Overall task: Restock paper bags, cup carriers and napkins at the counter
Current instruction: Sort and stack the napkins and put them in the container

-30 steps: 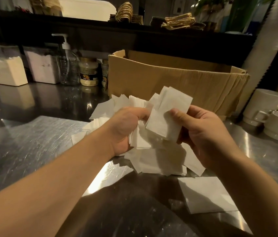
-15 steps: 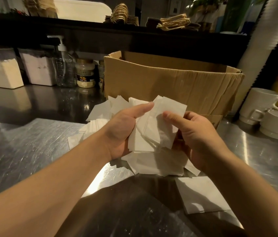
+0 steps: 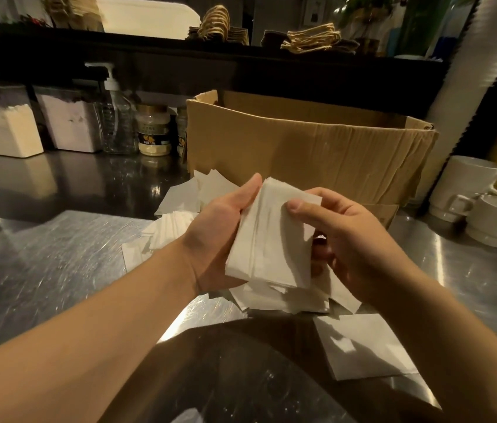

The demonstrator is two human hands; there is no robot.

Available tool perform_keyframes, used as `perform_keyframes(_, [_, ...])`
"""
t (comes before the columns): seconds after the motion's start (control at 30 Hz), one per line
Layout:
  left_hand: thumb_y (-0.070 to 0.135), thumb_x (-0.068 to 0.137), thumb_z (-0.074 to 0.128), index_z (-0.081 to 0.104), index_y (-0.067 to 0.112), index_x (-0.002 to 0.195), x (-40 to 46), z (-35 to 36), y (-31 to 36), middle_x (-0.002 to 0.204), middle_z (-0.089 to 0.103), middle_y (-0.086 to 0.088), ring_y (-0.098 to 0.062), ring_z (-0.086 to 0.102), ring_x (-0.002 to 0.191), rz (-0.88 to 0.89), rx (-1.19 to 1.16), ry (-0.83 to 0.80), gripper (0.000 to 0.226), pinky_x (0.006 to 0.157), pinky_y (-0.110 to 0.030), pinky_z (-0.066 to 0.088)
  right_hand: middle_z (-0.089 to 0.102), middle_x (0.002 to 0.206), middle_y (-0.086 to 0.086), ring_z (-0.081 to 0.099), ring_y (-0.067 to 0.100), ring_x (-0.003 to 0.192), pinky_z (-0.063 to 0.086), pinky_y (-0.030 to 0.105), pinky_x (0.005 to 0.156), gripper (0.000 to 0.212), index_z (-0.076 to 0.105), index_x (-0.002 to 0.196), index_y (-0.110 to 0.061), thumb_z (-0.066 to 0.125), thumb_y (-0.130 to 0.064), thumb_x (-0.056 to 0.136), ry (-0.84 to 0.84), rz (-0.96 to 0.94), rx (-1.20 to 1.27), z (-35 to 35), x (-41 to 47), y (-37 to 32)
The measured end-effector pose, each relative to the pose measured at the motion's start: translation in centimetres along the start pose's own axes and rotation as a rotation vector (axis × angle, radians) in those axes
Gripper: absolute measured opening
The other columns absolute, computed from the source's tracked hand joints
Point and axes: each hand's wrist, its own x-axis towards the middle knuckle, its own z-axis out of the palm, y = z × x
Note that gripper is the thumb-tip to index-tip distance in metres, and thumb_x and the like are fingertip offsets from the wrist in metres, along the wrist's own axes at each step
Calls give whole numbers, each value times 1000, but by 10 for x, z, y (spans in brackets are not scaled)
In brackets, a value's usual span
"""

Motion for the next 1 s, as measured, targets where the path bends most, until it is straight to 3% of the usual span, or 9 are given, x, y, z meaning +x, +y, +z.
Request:
perform_keyframes(0.1, [65, 99, 36, 67, 26, 117, 0, -3, -1, 98, 74, -8, -28, 74, 94, -14, 23, -23, 53, 78, -41, 63, 67, 104, -5, 70, 17, 86, 62, 33, 66, 23, 60, 109, -33, 73, -33, 90, 168, -103, -257, 3, 3, 10])
perform_keyframes(0.2, [68, 91, 43, 65, 22, 120, -1, -4, 3, 101, 72, -11, -29, 73, 96, -31, 12, -92, 58, 81, -41, 62, 56, 115, -7, 60, 16, 103, 61, 37, 82, 27, 52, 105, -43, 73, -40, 89, 285, -299, -463, 2, 6, 16])
perform_keyframes(0.3, [64, 87, 56, 58, 16, 133, 0, -1, 1, 112, 65, -15, -33, 64, 108, -88, -72, -161, 67, 95, -45, 55, 49, 113, -16, 53, 3, 106, 50, 16, 84, 22, 50, 99, -47, 65, -58, 87, 215, -452, -593, 3, 1, 11])
perform_keyframes(0.37, [57, 87, 64, 55, 12, 138, 2, -1, -1, 113, 64, -15, -33, 61, 112, -93, -157, -165, 69, 99, -48, 53, 44, 115, -17, 48, 2, 111, 45, 14, 88, 26, 48, 100, -48, 62, -64, 84, 143, -493, -716, 6, -1, 11])
perform_keyframes(0.47, [43, 80, 75, 53, 14, 140, 5, -3, -3, 108, 64, -13, -31, 63, 106, -21, -238, -141, 70, 94, -48, 55, 41, 112, -18, 45, 3, 109, 43, 19, 88, 32, 47, 101, -44, 52, -71, 85, 146, -446, -771, 12, -3, 13])
perform_keyframes(0.6, [28, 65, 84, 64, 16, 114, 9, -3, -4, 101, 65, -7, -26, 62, 102, 132, -327, -100, 54, 100, -50, 50, 46, 107, -19, 53, 3, 92, 42, 14, 69, 51, 44, 101, -39, 49, -77, 68, 155, -251, -675, 20, -6, 8])
perform_keyframes(0.8, [27, 68, 84, 63, 19, 118, 11, 3, -9, 110, 67, -11, -33, 64, 113, 202, -344, -9, 55, 98, -54, 56, 48, 109, -23, 56, 2, 95, 47, 12, 61, 63, 39, 116, -39, 70, -70, 70, 67, -181, -673, 23, -10, 8])
perform_keyframes(0.9, [24, 74, 79, 79, 17, 100, 12, 2, -10, 106, 71, -12, -35, 68, 111, 157, -330, -23, 27, 100, -57, 54, 47, 114, -20, 53, 1, 98, 47, 7, 58, 57, 41, 119, -39, 75, -59, 77, 60, -186, -700, 23, -10, 8])
perform_keyframes(1.0, [23, 75, 79, 70, 16, 116, 13, 2, -10, 109, 69, -12, -35, 66, 113, 172, -328, 39, 43, 98, -57, 55, 43, 116, -19, 50, -4, 101, 44, -1, 60, 67, 38, 121, -41, 71, -68, 70, 39, -196, -697, 24, -12, 6])
